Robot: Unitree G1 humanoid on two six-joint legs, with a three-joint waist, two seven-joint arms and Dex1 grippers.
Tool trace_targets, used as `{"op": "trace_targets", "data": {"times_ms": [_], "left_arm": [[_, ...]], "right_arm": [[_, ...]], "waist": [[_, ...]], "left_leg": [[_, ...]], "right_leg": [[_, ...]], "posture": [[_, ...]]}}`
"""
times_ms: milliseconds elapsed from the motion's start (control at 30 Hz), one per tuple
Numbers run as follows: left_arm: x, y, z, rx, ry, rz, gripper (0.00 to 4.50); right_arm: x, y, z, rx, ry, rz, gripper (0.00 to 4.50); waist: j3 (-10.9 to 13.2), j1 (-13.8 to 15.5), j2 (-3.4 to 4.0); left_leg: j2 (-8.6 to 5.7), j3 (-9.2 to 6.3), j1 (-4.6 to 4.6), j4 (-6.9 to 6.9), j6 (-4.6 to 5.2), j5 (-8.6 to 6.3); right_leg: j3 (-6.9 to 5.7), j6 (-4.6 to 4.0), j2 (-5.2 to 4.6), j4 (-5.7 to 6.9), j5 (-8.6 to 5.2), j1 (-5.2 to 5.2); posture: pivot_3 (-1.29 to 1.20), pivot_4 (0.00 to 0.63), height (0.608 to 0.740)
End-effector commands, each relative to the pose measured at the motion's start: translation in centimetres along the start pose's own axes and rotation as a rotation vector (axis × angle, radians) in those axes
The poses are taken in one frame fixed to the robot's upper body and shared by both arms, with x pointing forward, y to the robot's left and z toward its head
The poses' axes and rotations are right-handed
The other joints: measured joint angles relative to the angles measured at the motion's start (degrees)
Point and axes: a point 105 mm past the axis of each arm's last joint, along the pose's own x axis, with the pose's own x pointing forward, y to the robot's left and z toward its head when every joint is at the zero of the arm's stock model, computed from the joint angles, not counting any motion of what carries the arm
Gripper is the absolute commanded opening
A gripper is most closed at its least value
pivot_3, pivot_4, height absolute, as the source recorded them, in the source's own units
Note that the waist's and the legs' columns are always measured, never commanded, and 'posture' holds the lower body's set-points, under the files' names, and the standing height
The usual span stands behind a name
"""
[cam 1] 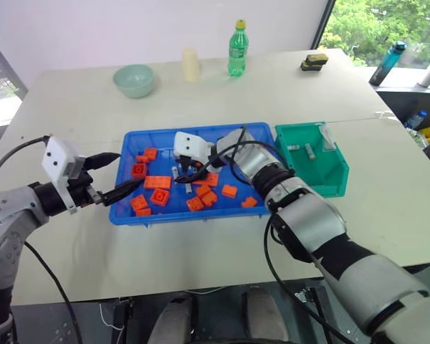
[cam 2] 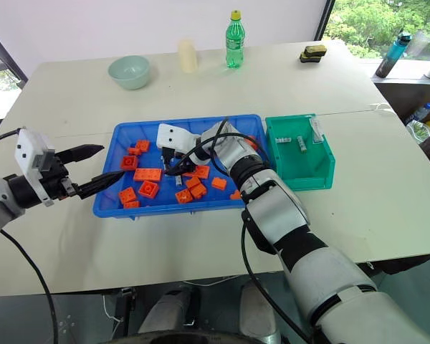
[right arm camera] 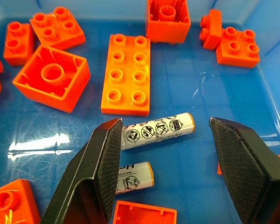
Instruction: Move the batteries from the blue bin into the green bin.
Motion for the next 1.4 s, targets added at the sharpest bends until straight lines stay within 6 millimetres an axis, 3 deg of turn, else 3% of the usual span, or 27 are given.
{"op": "trace_targets", "data": {"times_ms": [33,567,667,800,933,1000,1133,1200,1300,1367,1400], "left_arm": [[-0.7,0.1,1.7,0.072,-0.032,0.020,4.50],[-0.9,0.0,1.3,0.071,-0.033,0.038,4.50],[-0.8,0.0,1.4,0.070,-0.034,0.036,4.50],[-0.6,-0.1,1.2,0.065,-0.034,0.018,4.50],[-0.2,-0.6,1.1,0.049,-0.035,-0.014,4.50],[0.1,-1.1,0.9,0.036,-0.036,-0.039,4.50],[0.9,-2.6,0.8,0.008,-0.042,-0.120,4.50],[1.8,-3.7,1.1,0.000,-0.055,-0.191,4.50],[2.6,-4.9,1.5,-0.002,-0.066,-0.265,4.50],[3.2,-5.3,2.0,-0.002,-0.084,-0.302,4.50],[3.4,-5.4,2.1,-0.003,-0.089,-0.311,4.50]], "right_arm": [[0.3,0.1,0.4,-0.064,0.011,0.002,3.02],[1.0,1.0,-0.5,-0.035,0.043,0.034,3.02],[1.1,1.2,-0.7,-0.022,0.041,0.045,2.16],[1.1,1.8,-0.8,-0.024,0.035,0.085,0.09],[0.1,1.2,0.4,-0.019,-0.017,0.094,0.07],[-1.0,0.6,1.4,-0.001,-0.067,0.094,0.07],[-5.6,-0.5,2.6,0.020,-0.138,0.031,0.07],[-10.6,-1.1,2.8,0.101,-0.183,-0.072,0.07],[-16.4,-0.9,1.9,0.212,-0.189,-0.206,0.07],[-20.3,-0.8,-0.6,0.264,-0.113,-0.346,0.07],[-21.4,-0.7,-1.3,0.278,-0.085,-0.386,0.07]], "waist": [[0.00,0.05,0.00],[-0.01,0.03,-0.01],[-0.01,0.05,-0.01],[-0.01,0.09,-0.01],[-0.01,0.09,-0.01],[-0.01,0.22,-0.01],[-0.02,0.73,-0.01],[-0.02,1.68,-0.02],[-0.02,3.18,-0.03],[-0.02,3.63,-0.04],[-0.04,4.00,-0.06]], "left_leg": [[0.00,0.00,0.00,0.00,0.00,0.00],[0.01,-0.02,0.00,0.01,-0.01,0.00],[0.01,-0.02,0.00,0.01,-0.01,0.00],[0.01,-0.02,0.00,0.03,-0.01,0.00],[0.02,-0.02,0.00,0.03,-0.01,0.01],[0.01,-0.03,0.00,0.04,-0.01,0.00],[-0.02,-0.04,-0.03,0.07,-0.01,0.00],[-0.05,-0.03,-0.05,0.11,0.00,0.00],[-0.13,-0.03,-0.20,0.19,0.00,0.00],[-0.17,0.08,-0.21,0.22,0.01,-0.01],[-0.19,0.11,-0.20,0.23,0.02,-0.01]], "right_leg": [[0.00,0.00,0.00,0.00,0.00,0.00],[0.01,0.00,0.02,0.00,0.00,0.02],[0.01,0.00,0.02,0.00,0.00,0.02],[0.01,0.00,0.02,0.00,0.00,0.04],[0.01,0.00,0.03,0.00,0.00,0.04],[0.01,0.00,0.03,0.00,0.00,0.05],[0.01,0.00,-0.01,0.00,0.00,0.06],[0.01,0.00,-0.03,0.00,0.00,0.06],[0.01,0.00,-0.10,-0.01,0.00,-0.02],[0.01,0.00,-0.18,-0.08,0.00,-0.02],[0.01,0.00,-0.21,-0.12,0.00,-0.01]], "posture": [[0.00,0.150,0.727],[0.00,0.150,0.727],[0.00,0.150,0.727],[0.00,0.150,0.727],[0.00,0.150,0.727],[0.00,0.150,0.727],[0.00,0.150,0.727],[0.00,0.150,0.727],[0.00,0.150,0.727],[0.00,0.150,0.727],[0.00,0.150,0.727]]}}
